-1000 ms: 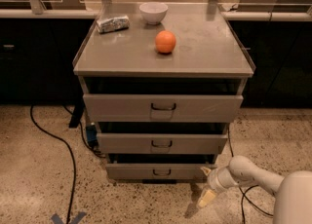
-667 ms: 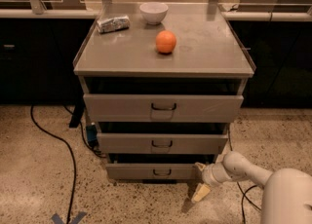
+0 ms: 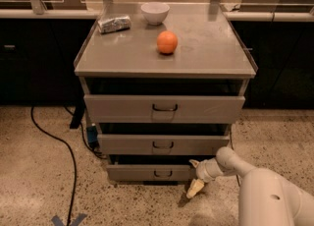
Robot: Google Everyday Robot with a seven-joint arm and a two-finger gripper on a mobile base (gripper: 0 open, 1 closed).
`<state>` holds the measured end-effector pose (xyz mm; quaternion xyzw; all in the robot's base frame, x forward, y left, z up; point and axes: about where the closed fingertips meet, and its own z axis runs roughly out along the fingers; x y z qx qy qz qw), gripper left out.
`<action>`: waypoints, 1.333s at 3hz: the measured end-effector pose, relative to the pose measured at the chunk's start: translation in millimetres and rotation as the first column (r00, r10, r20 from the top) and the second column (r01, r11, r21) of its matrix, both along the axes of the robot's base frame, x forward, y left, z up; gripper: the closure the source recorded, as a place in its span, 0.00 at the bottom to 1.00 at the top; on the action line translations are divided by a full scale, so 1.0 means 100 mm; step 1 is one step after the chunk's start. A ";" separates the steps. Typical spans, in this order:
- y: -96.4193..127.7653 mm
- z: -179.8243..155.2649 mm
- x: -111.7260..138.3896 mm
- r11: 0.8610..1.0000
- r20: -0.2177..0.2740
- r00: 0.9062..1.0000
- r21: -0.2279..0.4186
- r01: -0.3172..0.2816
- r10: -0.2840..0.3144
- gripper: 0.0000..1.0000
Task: Open bottom drawer
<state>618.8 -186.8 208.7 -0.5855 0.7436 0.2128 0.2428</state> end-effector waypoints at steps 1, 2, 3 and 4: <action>0.03 -0.27 0.05 1.000 -0.046 0.999 0.017 0.001 0.000 0.00; 0.06 -0.35 0.01 1.000 -0.070 0.998 0.029 -0.001 0.003 0.00; 0.05 -0.31 -0.01 1.000 -0.077 0.997 0.030 0.001 0.002 0.00; -0.03 -0.27 -0.22 0.999 -0.128 0.992 0.036 0.003 0.002 0.00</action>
Offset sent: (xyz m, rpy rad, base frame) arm -0.0010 0.0054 -0.0750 0.0739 0.1516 0.0109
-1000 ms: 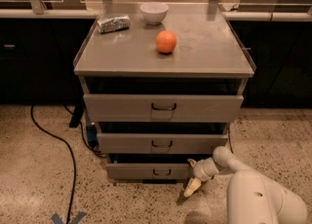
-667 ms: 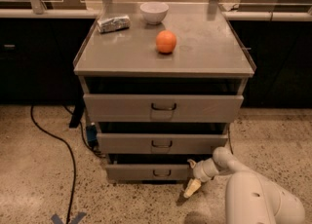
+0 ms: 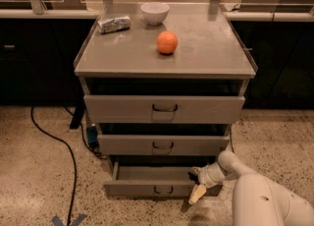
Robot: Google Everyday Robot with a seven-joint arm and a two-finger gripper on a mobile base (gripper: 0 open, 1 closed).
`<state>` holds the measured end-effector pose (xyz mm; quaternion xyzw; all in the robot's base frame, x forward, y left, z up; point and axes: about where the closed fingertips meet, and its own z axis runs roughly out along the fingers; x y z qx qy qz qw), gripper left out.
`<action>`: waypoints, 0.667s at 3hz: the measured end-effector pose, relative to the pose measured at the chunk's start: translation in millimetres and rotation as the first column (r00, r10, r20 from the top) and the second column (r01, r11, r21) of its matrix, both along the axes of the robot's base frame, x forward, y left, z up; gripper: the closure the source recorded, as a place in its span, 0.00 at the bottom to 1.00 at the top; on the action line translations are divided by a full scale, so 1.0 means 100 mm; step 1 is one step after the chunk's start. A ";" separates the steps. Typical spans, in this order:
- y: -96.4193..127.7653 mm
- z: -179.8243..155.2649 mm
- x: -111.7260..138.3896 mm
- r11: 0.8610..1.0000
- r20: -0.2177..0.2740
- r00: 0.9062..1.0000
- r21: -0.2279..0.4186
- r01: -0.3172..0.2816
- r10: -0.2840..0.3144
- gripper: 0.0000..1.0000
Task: Open bottom drawer
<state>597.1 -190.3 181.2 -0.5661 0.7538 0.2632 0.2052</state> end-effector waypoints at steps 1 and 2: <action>0.01 -0.02 -0.01 1.000 0.002 1.000 0.000 -0.005 0.005 0.00; 0.04 -0.09 -0.06 1.000 0.004 1.000 -0.003 -0.017 0.017 0.00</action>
Offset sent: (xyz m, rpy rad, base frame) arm -0.0109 0.0028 -0.0155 -0.0115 -0.0144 0.0304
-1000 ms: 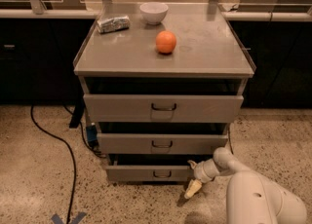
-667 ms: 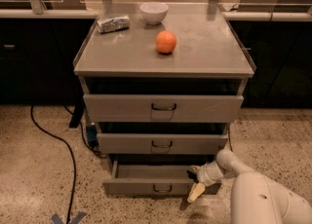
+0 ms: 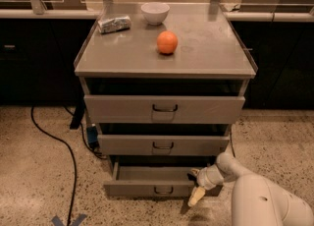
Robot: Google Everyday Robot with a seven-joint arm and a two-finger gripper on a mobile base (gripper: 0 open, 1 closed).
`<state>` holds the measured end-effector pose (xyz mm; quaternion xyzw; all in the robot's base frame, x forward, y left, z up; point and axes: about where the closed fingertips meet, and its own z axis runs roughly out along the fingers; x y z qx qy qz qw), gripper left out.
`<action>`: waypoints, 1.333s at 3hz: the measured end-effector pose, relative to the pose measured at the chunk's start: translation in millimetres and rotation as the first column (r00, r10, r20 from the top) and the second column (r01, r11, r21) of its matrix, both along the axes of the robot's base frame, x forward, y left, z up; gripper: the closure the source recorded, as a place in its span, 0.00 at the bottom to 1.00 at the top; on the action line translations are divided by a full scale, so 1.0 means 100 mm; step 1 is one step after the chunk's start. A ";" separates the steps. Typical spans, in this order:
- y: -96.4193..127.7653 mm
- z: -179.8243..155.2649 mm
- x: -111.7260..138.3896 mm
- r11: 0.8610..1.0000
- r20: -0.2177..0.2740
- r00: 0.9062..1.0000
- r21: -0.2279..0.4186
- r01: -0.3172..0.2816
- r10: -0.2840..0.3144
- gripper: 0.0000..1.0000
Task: Open bottom drawer
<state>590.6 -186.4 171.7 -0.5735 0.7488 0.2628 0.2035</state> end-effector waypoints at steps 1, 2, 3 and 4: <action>0.03 -0.07 -0.16 1.000 -0.015 1.000 0.001 -0.013 0.013 0.00; 0.05 -0.07 -0.33 1.000 -0.040 0.999 0.006 -0.022 0.023 0.00; 0.05 -0.06 -0.33 1.000 -0.040 0.999 0.006 -0.022 0.023 0.00; 0.12 -0.03 -0.66 0.999 -0.090 0.995 0.021 -0.034 0.036 0.00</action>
Offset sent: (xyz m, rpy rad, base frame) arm -0.0728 0.0096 -0.0098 0.0132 0.0949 0.0449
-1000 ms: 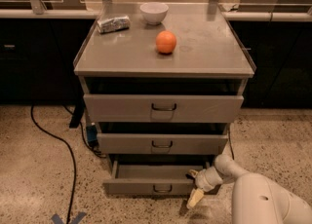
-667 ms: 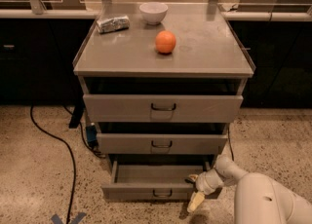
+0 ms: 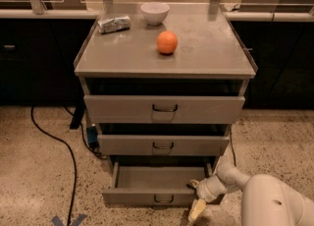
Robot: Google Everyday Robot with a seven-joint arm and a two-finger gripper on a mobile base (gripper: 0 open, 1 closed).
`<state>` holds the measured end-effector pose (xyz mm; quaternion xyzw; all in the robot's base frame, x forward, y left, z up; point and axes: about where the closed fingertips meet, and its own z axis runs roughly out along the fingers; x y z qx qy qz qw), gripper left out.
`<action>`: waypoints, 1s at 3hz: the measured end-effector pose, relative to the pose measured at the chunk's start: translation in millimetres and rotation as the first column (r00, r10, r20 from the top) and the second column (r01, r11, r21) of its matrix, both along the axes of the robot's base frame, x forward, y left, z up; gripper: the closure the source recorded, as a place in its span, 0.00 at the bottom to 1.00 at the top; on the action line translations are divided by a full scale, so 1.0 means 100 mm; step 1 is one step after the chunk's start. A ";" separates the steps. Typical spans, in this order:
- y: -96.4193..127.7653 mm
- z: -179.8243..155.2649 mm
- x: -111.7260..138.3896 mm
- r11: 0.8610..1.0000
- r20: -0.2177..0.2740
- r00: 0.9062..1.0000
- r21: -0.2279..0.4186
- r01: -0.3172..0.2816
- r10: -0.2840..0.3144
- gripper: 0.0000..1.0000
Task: Open bottom drawer
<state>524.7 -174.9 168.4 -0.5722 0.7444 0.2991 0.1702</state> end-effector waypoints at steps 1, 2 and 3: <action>0.10 0.06 -0.44 1.000 -0.065 0.998 0.026 -0.016 0.018 0.00; 0.13 0.04 -0.52 1.000 -0.067 0.997 0.022 -0.022 0.024 0.00; 0.17 0.03 -0.69 0.999 -0.077 0.996 0.016 -0.044 0.045 0.00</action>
Offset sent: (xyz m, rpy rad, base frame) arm -0.0337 0.0063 0.0066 0.0190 0.0484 0.0086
